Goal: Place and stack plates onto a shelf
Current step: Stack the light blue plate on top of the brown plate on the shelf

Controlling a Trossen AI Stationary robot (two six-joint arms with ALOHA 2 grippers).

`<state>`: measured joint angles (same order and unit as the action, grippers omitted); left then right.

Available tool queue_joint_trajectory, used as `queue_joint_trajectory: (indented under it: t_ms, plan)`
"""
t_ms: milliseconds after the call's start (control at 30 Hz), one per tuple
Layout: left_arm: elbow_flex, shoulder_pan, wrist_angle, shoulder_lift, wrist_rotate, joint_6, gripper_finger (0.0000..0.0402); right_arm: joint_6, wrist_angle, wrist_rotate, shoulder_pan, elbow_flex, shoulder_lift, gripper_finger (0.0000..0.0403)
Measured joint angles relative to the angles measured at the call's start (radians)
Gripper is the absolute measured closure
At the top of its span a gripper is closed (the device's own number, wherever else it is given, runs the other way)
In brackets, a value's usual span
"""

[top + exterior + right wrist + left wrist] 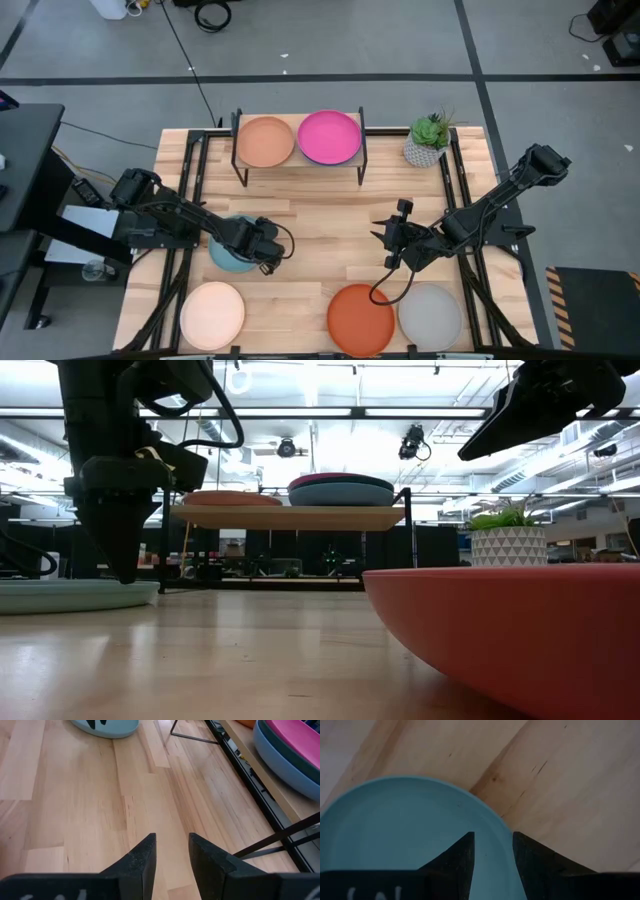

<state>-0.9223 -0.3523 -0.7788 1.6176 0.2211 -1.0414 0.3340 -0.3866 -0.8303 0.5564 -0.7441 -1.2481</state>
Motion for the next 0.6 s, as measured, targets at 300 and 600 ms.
queue_joint_trajectory:
  t_ms: [300, 600]
  plan:
    - [0.0, 0.0, 0.002, -0.024, -0.011, 0.013, 0.026, -0.004, 0.001, 0.0, 0.0, 0.0, 0.0, 0.0282]
    - [-0.001, 0.0, 0.075, 0.004, -0.009, 0.007, 0.026, -0.01, 0.007, -0.001, 0.0, 0.0, 0.0, 0.0282]
